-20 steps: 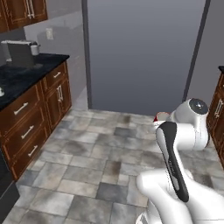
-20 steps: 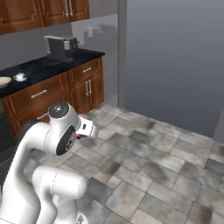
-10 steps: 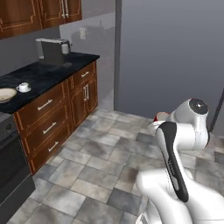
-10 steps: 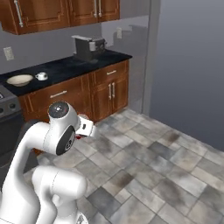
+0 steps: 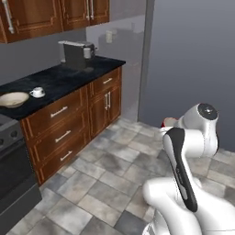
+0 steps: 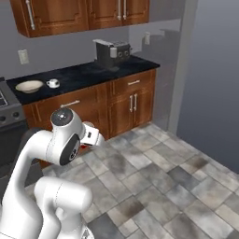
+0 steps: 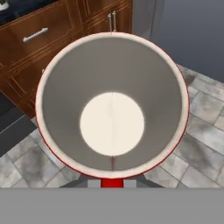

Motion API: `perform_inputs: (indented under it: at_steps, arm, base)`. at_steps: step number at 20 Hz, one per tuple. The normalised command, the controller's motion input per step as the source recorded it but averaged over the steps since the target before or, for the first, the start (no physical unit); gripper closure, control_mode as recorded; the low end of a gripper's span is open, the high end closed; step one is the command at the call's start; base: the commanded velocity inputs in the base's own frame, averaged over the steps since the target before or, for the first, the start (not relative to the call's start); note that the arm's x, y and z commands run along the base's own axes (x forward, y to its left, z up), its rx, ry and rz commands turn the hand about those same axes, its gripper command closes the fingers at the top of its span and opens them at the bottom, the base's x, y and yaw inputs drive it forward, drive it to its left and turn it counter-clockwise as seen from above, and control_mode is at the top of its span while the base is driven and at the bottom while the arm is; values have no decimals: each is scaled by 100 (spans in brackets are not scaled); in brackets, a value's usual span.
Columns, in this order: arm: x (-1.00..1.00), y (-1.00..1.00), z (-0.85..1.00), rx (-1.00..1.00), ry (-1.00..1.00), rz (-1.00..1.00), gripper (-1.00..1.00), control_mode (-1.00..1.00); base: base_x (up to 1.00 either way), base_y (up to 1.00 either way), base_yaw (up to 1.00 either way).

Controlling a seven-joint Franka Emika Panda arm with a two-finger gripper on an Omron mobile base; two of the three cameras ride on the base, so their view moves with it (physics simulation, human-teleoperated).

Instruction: Clear the mugs and bowl far away from the sink.

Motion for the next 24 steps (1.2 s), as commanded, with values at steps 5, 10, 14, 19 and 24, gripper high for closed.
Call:
perform_inputs:
  at_steps: [5,10,14,19,24]
  arm:
    - [0,0,0,0,0,0,100,100]
    - [0,0,0,0,0,0,100,100]
    - [0,0,0,0,0,0,100,100]
    - [0,0,0,0,0,0,100,100]
    - [0,0,0,0,0,0,100,100]
  base:
    - [37,-52,30]
    - [45,-41,36]
    - [46,-28,42]
    - [40,-21,46]
    - [40,-26,47]
